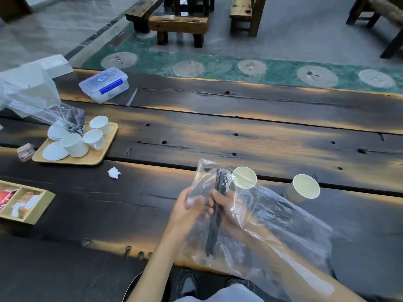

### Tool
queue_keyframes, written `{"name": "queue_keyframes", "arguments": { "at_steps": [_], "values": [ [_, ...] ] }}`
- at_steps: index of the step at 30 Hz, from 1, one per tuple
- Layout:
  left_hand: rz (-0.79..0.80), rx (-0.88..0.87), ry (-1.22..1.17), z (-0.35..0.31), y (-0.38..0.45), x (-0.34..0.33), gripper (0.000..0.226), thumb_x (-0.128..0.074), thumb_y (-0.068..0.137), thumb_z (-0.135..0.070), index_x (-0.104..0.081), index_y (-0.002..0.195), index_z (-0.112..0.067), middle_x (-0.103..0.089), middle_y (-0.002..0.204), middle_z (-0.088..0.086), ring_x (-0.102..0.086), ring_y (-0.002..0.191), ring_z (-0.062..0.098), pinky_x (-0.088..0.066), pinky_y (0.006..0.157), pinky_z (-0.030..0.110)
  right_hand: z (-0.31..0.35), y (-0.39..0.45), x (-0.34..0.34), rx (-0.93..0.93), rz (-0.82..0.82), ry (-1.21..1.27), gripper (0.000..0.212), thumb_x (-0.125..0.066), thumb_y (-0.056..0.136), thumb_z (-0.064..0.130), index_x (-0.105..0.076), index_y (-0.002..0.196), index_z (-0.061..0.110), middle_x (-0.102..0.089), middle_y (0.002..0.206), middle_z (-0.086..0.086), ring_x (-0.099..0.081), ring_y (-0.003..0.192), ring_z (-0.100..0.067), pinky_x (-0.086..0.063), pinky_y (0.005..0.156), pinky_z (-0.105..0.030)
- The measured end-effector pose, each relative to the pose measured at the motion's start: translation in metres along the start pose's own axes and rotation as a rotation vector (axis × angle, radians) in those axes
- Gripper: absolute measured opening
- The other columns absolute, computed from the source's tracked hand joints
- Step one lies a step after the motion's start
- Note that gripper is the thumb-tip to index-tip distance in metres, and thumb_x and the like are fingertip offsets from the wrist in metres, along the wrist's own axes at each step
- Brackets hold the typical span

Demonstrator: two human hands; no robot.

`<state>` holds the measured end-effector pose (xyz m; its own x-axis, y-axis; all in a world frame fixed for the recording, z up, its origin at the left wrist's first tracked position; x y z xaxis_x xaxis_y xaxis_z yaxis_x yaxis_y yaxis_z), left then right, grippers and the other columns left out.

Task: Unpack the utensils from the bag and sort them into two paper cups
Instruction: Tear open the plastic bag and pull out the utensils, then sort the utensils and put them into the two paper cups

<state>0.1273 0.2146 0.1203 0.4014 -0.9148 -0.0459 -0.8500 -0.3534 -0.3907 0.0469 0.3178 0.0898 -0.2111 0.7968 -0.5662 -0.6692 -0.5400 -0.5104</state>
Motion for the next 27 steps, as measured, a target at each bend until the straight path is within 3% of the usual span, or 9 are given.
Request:
{"name": "queue_keyframes", "arguments": {
  "at_steps": [2, 4, 7, 13, 17, 24, 27],
  "values": [
    [-0.008, -0.031, 0.062, -0.003, 0.003, -0.005, 0.026, -0.067, 0.090, -0.031, -0.065, 0.109, -0.014, -0.075, 0.077, 0.004, -0.069, 0.069, 0.021, -0.056, 0.065, 0.022, 0.005, 0.001, -0.004, -0.036, 0.005, -0.126, 0.023, -0.062, 0.094, 0.021, -0.057, 0.081, 0.003, -0.055, 0.054, -0.006, -0.052, 0.045, -0.018, -0.049, 0.047, -0.030],
    [-0.168, -0.042, 0.086, -0.002, 0.013, 0.002, 0.029, -0.061, 0.095, -0.025, -0.064, 0.087, 0.003, -0.066, 0.069, 0.015, -0.060, 0.063, 0.021, -0.048, 0.058, 0.021, 0.009, 0.001, -0.003, -0.080, -0.035, -0.154, 0.022, -0.056, 0.096, 0.017, -0.055, 0.077, 0.008, -0.052, 0.048, 0.000, -0.048, 0.038, -0.013, -0.043, 0.040, -0.025],
    [-0.376, 0.005, -0.009, 0.010, 0.029, 0.021, 0.032, -0.057, 0.096, -0.026, -0.052, 0.071, -0.006, -0.048, 0.065, 0.012, -0.045, 0.060, 0.021, -0.039, 0.052, 0.023, 0.017, -0.002, 0.006, -0.078, -0.045, -0.044, 0.009, -0.054, 0.097, 0.009, -0.055, 0.088, 0.008, -0.047, 0.055, -0.001, -0.044, 0.042, -0.013, -0.040, 0.042, -0.025],
    [-0.622, 0.105, -0.075, 0.043, 0.055, 0.045, 0.027, -0.054, 0.097, -0.022, -0.055, 0.077, -0.005, -0.049, 0.072, 0.008, -0.044, 0.067, 0.020, -0.035, 0.059, 0.032, 0.038, 0.012, 0.018, -0.074, -0.046, 0.066, 0.017, -0.047, 0.101, 0.017, -0.049, 0.084, 0.011, -0.048, 0.067, -0.003, -0.044, 0.057, -0.016, -0.045, 0.059, -0.032],
    [-0.740, 0.215, -0.220, 0.067, 0.067, 0.057, 0.024, -0.052, 0.098, -0.016, -0.056, 0.079, -0.002, -0.053, 0.064, 0.008, -0.045, 0.053, 0.020, -0.037, 0.051, 0.030, 0.054, 0.023, 0.014, -0.020, -0.056, 0.104, 0.018, -0.044, 0.101, 0.012, -0.048, 0.083, 0.012, -0.049, 0.065, -0.004, -0.046, 0.054, -0.017, -0.047, 0.064, -0.038],
    [-0.927, 0.350, -0.424, 0.109, 0.096, 0.084, 0.016, -0.048, 0.091, -0.006, -0.047, 0.075, -0.006, -0.049, 0.063, 0.010, -0.042, 0.048, 0.021, -0.034, 0.042, 0.026, 0.094, 0.059, 0.025, 0.341, -0.277, 0.275, 0.022, -0.042, 0.101, 0.006, -0.050, 0.081, 0.010, -0.043, 0.062, -0.003, -0.041, 0.055, -0.018, -0.042, 0.063, -0.033],
    [-0.999, 0.370, -0.473, 0.115, 0.103, 0.090, 0.012, -0.050, 0.092, -0.012, -0.055, 0.089, -0.001, -0.057, 0.075, 0.010, -0.051, 0.063, 0.025, -0.044, 0.059, 0.032, 0.113, 0.064, 0.033, 0.437, -0.344, 0.268, 0.023, -0.042, 0.102, 0.008, -0.048, 0.080, 0.012, -0.044, 0.059, -0.001, -0.041, 0.053, -0.016, -0.041, 0.063, -0.032]
  ]
}}
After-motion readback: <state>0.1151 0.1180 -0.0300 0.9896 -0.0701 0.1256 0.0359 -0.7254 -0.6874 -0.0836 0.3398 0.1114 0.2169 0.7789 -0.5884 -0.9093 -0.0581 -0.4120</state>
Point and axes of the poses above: each hand's wrist, its own y-axis towards the middle knuckle, its own x-axis out of the back of the hand, z = x × y, the point moved 3 cm from there along y, towards the middle knuckle
